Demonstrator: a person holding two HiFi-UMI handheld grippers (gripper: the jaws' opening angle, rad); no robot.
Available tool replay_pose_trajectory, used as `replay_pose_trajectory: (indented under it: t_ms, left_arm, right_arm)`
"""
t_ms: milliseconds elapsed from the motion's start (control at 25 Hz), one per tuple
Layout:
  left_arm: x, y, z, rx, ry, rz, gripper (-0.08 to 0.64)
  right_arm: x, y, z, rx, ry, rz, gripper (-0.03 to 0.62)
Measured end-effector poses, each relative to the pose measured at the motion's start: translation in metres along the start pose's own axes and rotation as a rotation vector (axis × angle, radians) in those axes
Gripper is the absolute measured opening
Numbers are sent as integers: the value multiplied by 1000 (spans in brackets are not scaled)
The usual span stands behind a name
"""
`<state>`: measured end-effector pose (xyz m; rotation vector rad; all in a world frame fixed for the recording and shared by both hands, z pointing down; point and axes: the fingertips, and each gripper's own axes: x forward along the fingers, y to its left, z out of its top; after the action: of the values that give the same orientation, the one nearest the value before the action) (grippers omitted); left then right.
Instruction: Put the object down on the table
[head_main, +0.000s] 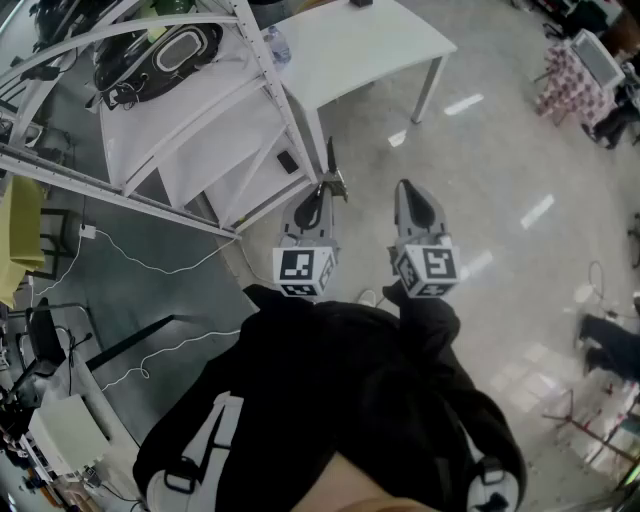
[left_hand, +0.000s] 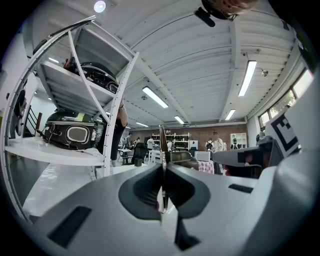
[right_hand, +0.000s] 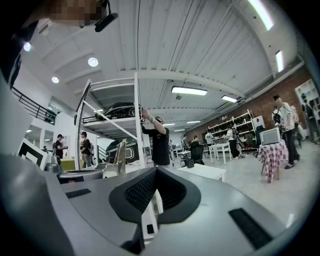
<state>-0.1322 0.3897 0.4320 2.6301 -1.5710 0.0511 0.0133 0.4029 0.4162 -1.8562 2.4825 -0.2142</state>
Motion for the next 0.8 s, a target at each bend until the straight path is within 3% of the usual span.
replay_pose_trajectory:
  t_ms: [800]
  left_arm:
    - [28,-48,-5,10,24,56,3]
  right_arm:
    - [-7,-62,12,36,-31,54,2]
